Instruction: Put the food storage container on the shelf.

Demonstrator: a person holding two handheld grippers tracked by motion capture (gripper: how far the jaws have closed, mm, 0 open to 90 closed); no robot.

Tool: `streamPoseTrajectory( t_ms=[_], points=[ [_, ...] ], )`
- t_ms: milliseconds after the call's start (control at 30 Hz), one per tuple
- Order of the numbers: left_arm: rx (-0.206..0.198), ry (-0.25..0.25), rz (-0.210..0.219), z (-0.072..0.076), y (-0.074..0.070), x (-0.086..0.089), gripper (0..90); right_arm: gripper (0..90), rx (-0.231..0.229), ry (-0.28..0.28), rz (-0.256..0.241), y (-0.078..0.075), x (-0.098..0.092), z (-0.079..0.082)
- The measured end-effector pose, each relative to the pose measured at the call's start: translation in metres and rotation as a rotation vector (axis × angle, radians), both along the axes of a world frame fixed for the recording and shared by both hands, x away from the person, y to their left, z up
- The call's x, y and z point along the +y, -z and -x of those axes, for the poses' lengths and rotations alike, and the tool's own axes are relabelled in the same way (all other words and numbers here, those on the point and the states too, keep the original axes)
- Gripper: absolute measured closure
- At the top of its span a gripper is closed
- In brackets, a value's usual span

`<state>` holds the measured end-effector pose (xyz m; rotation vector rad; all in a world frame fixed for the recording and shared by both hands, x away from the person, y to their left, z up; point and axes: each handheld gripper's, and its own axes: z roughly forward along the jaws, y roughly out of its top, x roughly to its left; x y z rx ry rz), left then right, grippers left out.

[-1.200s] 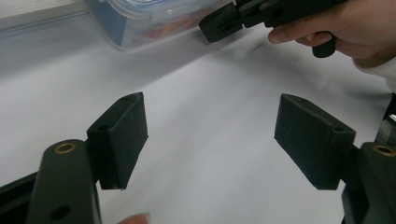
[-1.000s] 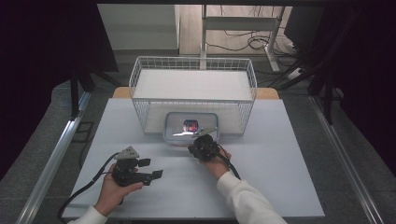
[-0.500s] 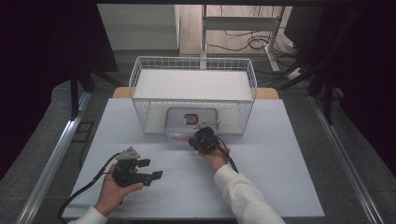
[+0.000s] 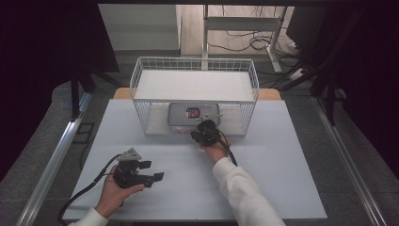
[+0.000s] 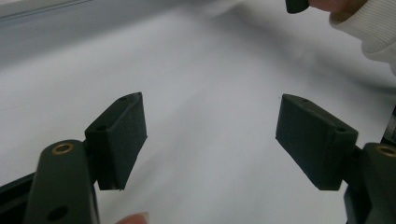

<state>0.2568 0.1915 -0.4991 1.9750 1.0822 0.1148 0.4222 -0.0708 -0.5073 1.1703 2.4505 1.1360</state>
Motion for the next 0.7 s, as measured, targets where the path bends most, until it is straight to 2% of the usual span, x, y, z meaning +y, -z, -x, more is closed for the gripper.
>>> streamPoseTrajectory(
  t_ms=[433, 567, 600, 633, 700],
  points=[
    [-0.006, 0.001, 0.004, -0.001, 0.0, 0.001, 23.6, 88.7, 0.004, 0.026, -0.021, 0.0, 0.002, -0.008],
    [-0.003, -0.001, 0.007, -0.001, 0.0, 0.001, 23.7, 88.7, -0.01, -0.002, -0.028, -0.01, -0.004, 0.0],
    [-0.004, 0.0, 0.007, -0.001, 0.0, 0.001, 23.7, 88.7, -0.027, -0.026, -0.013, -0.017, -0.01, 0.008],
    [-0.003, 0.0, 0.007, -0.001, 0.0, 0.001, 23.7, 88.7, -0.027, -0.026, -0.013, -0.017, -0.01, 0.008],
    [-0.005, -0.006, 0.012, 0.0, -0.001, 0.001, 23.7, 88.6, -0.039, -0.054, 0.01, -0.023, -0.018, 0.02]
  ],
)
